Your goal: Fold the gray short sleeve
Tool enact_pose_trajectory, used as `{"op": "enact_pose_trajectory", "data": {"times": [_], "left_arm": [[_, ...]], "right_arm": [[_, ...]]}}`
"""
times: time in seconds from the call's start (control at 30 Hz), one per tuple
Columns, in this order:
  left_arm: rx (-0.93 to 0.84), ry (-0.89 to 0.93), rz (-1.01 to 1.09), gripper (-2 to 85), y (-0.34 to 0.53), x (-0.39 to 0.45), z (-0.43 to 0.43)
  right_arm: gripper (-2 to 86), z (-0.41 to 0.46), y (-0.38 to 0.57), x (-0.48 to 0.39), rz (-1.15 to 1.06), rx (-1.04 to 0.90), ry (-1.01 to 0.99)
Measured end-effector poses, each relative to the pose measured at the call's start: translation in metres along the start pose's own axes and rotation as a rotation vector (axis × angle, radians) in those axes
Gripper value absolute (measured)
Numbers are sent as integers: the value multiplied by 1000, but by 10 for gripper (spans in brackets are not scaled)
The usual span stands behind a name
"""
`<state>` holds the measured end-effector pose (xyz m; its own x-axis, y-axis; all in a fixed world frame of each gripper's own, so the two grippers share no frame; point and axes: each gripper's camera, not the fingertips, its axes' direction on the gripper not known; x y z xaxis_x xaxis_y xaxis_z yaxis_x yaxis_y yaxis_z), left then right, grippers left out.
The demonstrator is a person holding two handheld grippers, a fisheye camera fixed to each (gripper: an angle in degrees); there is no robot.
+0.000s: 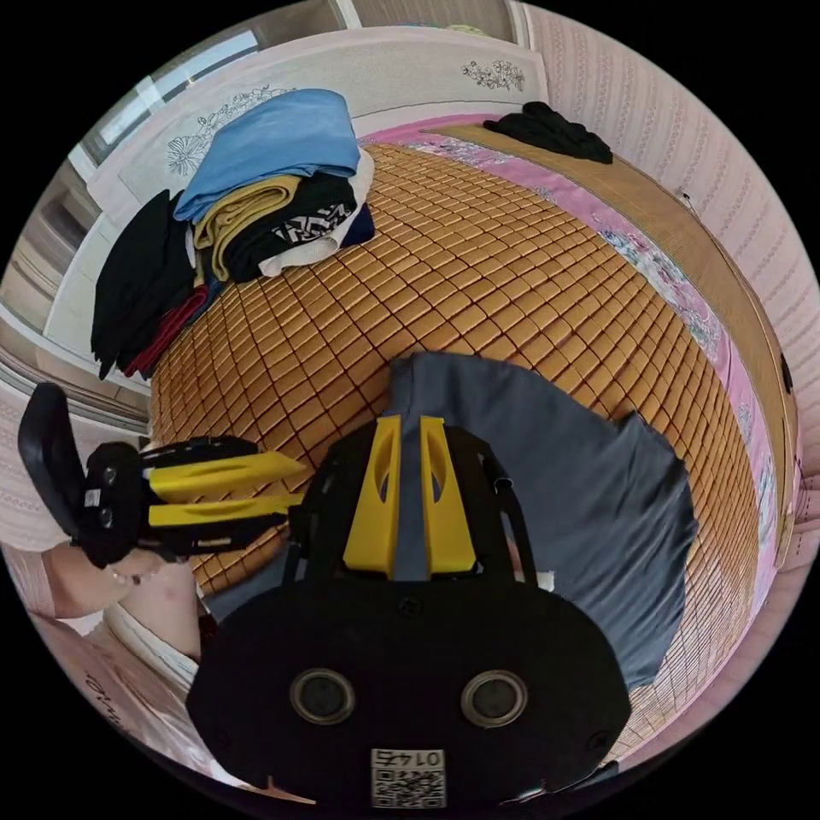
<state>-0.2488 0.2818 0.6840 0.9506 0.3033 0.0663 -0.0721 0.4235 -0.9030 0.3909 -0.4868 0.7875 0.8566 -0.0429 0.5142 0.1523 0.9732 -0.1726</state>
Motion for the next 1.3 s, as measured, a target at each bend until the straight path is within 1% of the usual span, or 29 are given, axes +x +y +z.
{"op": "enact_pose_trajectory", "data": {"times": [0.13, 0.2, 0.27, 0.33, 0.4, 0.47, 0.5, 0.57, 0.6, 0.63, 0.77, 0.83, 0.93, 1.0, 1.1, 1.17, 1.3], "left_arm": [[2, 36, -17, 46, -3, -11, 20], [-14, 34, -28, 40, 0, -17, 29], [6, 60, -50, 33, 4, -26, 32], [7, 73, -65, 35, 5, -30, 32], [10, 79, -82, 44, 6, -34, 31], [15, 75, -111, 64, 8, -37, 26], [19, 71, -111, 65, 9, -37, 23], [50, 59, -102, 66, 12, -34, 12], [56, 63, -93, 65, 13, -32, 9], [59, 68, -70, 64, 13, -26, 6], [25, 55, 1, 65, 17, -8, 5], [9, 59, -21, 65, 20, -7, 8], [12, 53, -73, 65, 23, -9, 11], [26, 51, -99, 64, 22, -8, 12], [46, 53, -113, 65, 16, -4, 13], [52, 59, -112, 66, 10, -1, 17], [64, 81, -126, 76, 1, 1, 24]], "right_arm": [[0, 38, -53, -11, -36, -76, 21], [-5, 39, -62, -15, -38, -54, 51], [-7, 38, -67, -15, -49, -41, 55], [-5, 33, -66, -10, -34, -37, 19], [-1, 18, -56, 1, 12, 14, -21], [7, -15, -22, 20, 91, 140, -65], [10, -22, -11, 25, 117, 162, -73], [29, -46, 51, 52, 242, 224, -80], [36, -50, 69, 59, 280, 229, -70], [46, -57, 107, 73, 357, 225, -42], [55, -83, 241, 105, 651, 184, 134], [60, -92, 281, 103, 712, 182, 115], [76, -99, 306, 87, 692, 170, 93], [86, -97, 297, 79, 640, 167, 76], [89, -87, 247, 64, 494, 180, 8], [89, -77, 192, 51, 371, 218, -47], [89, -62, 104, 28, 207, 262, -127]]}}
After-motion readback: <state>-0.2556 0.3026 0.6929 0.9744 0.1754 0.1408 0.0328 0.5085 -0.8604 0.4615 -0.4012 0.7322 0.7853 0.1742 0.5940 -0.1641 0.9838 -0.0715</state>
